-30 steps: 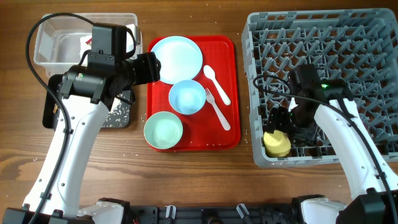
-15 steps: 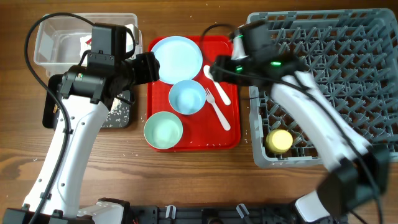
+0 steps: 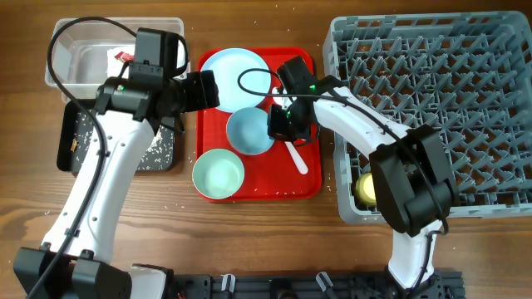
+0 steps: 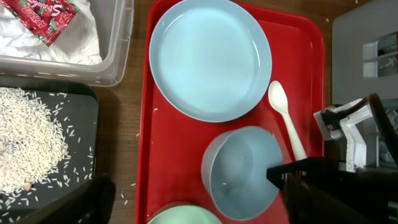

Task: Sort waste into correct bins and load items into the dishwasher rack
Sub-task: 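Grasp the light-blue bowl on the red tray with the right gripper, then place the light-blue bowl in the rack's back-left area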

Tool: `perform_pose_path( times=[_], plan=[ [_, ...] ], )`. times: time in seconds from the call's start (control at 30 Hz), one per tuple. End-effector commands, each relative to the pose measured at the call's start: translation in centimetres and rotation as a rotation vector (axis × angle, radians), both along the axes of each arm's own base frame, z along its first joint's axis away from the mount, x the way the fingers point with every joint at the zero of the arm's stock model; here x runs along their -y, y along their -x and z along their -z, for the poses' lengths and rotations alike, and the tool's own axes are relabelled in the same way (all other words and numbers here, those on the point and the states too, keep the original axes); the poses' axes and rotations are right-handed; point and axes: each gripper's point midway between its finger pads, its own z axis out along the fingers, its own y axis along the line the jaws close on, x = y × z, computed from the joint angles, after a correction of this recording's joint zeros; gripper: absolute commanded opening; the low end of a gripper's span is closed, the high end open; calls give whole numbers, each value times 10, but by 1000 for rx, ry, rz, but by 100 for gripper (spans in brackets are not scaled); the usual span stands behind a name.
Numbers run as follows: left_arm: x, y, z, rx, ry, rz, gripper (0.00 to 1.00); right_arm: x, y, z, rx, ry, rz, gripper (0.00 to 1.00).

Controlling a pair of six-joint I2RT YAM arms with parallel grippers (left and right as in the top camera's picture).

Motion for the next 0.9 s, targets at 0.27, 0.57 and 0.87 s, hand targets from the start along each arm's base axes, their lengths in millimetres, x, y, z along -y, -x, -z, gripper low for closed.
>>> perform_pose_path(
  times=[0.27,0.57,0.87],
  plan=[
    [-35,-19,-10,74,-65,-101,100,250,-61,-283,818,815,618,4],
    [-35,-19,-10,74,-65,-101,100,257,-152,-266,857,1442,111,4],
    [-35,-19,-10,74,-65,-101,100,240,-202,-166,751,1538,-140,4]
  ],
)
